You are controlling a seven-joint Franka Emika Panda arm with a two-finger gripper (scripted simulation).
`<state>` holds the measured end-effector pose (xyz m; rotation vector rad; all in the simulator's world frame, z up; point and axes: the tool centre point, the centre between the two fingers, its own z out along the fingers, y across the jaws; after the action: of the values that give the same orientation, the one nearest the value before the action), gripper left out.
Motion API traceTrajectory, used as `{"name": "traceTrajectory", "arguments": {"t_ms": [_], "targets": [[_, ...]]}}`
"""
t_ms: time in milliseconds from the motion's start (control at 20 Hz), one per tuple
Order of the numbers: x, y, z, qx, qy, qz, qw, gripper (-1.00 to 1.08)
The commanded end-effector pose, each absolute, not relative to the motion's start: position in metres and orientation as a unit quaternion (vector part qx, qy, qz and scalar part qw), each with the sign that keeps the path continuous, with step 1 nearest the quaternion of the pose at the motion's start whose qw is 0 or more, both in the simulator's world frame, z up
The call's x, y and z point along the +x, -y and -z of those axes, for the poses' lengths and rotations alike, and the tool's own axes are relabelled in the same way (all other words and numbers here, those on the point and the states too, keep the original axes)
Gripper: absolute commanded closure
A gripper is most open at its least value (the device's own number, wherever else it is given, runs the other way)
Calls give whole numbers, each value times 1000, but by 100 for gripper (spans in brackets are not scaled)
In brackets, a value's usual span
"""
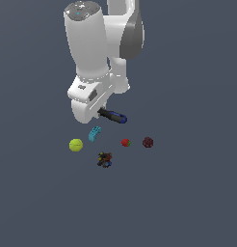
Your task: Pick up a designated object from a clutter of objects.
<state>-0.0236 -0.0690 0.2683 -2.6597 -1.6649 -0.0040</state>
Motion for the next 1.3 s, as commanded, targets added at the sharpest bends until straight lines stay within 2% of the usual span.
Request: {"name": "traceTrajectory", "arguments": {"t_ms": [0, 600, 1250], "targets": [[-17, 89, -292, -848, 531, 1, 2, 108], [10, 160, -376, -848, 530, 0, 0, 108], [24, 188, -409, -848, 530, 0, 0, 108]]}}
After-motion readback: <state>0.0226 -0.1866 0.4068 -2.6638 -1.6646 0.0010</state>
